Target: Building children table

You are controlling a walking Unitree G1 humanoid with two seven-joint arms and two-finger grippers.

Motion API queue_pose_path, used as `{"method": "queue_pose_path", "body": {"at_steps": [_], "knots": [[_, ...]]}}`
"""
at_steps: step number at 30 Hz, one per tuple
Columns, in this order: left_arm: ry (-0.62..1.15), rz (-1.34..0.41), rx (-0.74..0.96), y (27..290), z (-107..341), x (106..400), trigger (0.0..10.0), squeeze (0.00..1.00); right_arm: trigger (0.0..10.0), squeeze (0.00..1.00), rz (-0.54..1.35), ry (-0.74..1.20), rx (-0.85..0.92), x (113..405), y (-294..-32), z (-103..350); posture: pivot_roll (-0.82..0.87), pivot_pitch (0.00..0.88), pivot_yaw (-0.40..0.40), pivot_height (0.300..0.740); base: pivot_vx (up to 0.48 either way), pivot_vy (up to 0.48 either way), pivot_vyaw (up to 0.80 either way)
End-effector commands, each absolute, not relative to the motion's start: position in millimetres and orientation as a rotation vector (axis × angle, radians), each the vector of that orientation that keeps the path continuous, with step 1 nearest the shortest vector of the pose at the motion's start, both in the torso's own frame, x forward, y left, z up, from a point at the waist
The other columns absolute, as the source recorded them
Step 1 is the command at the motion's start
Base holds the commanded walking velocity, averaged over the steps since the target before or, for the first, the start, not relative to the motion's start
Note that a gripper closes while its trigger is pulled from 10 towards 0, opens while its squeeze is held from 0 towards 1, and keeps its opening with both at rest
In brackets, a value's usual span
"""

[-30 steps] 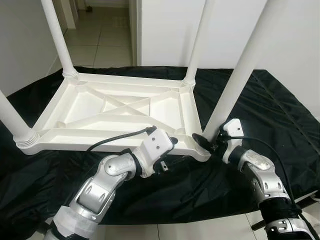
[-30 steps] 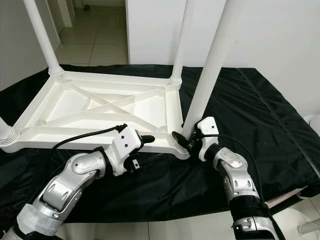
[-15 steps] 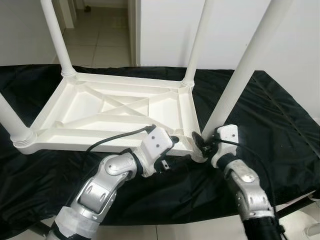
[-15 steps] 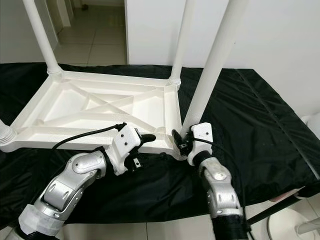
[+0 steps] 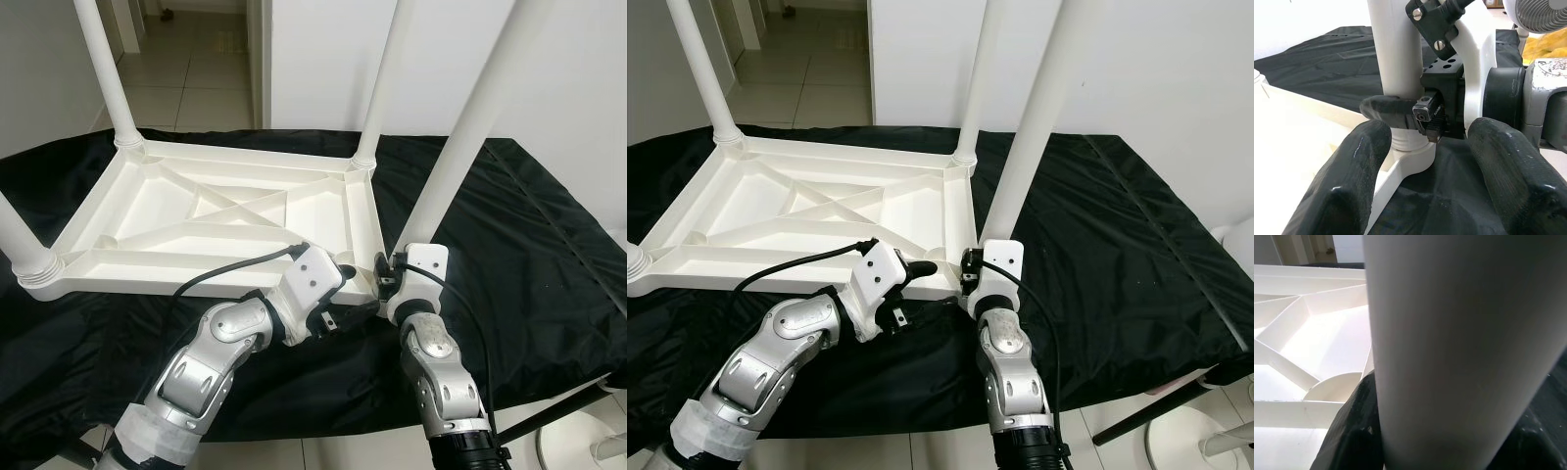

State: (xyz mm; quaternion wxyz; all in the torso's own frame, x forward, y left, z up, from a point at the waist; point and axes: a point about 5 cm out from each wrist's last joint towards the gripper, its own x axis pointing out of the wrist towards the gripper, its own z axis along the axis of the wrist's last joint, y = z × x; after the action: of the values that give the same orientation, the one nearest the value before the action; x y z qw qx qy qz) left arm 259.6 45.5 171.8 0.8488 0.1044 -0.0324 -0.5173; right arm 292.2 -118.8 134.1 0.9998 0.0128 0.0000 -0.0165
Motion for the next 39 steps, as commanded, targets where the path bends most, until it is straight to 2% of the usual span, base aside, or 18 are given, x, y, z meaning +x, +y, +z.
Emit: {"method": "queue_pose_path", "body": {"at_steps": [1,6,7,12,17,18,23,26,29,39], "knots": [[-0.064,-1.058,0.214,47,172,263,10.0,0.0,10.0,0.0,-0.031,0.066,0.066,288,-104,124,-0.01,0.0,-0.063,0.74,0.0,0.0,0.0],[-0.064,-1.057,0.208,46,172,262,10.0,0.0,10.0,0.01,-0.02,0.043,0.1,285,-107,129,-0.02,0.0,-0.066,0.74,0.0,0.0,0.0],[-0.064,-1.055,0.207,46,172,262,10.0,0.0,10.0,1.0,0.022,0.013,0.117,284,-106,133,-0.02,0.0,-0.064,0.74,0.0,0.0,0.0],[-0.065,-1.051,0.205,46,173,263,10.0,0.0,10.0,1.0,0.129,-0.031,0.089,286,-104,142,-0.02,0.0,-0.062,0.74,0.0,0.0,0.0],[-0.068,-1.048,0.203,46,173,263,10.0,0.0,10.0,1.0,0.169,-0.037,0.063,288,-115,146,-0.03,0.002,-0.059,0.74,0.0,0.0,0.0],[-0.067,-1.044,0.2,46,173,263,10.0,0.0,10.0,0.0,0.251,-0.031,0.04,285,-123,145,-0.03,0.005,-0.058,0.74,0.0,0.0,0.0],[-0.067,-1.042,0.197,46,173,264,10.0,0.0,10.0,0.0,0.295,-0.027,0.028,284,-128,145,-0.03,0.005,-0.058,0.74,0.0,0.0,0.0],[-0.064,-1.042,0.194,46,173,264,10.0,0.0,10.0,0.0,0.44,-0.024,-0.087,283,-152,137,-0.04,0.016,-0.058,0.74,0.0,0.0,0.0],[-0.063,-1.044,0.193,46,173,264,10.0,0.0,10.0,0.0,0.491,-0.018,-0.124,286,-165,135,-0.04,0.016,-0.058,0.74,0.0,0.0,0.0],[-0.063,-1.048,0.192,45,173,264,10.0,0.0,10.0,0.0,0.594,-0.007,-0.167,292,-171,137,-0.04,0.018,-0.042,0.74,0.0,0.0,0.0]]}}
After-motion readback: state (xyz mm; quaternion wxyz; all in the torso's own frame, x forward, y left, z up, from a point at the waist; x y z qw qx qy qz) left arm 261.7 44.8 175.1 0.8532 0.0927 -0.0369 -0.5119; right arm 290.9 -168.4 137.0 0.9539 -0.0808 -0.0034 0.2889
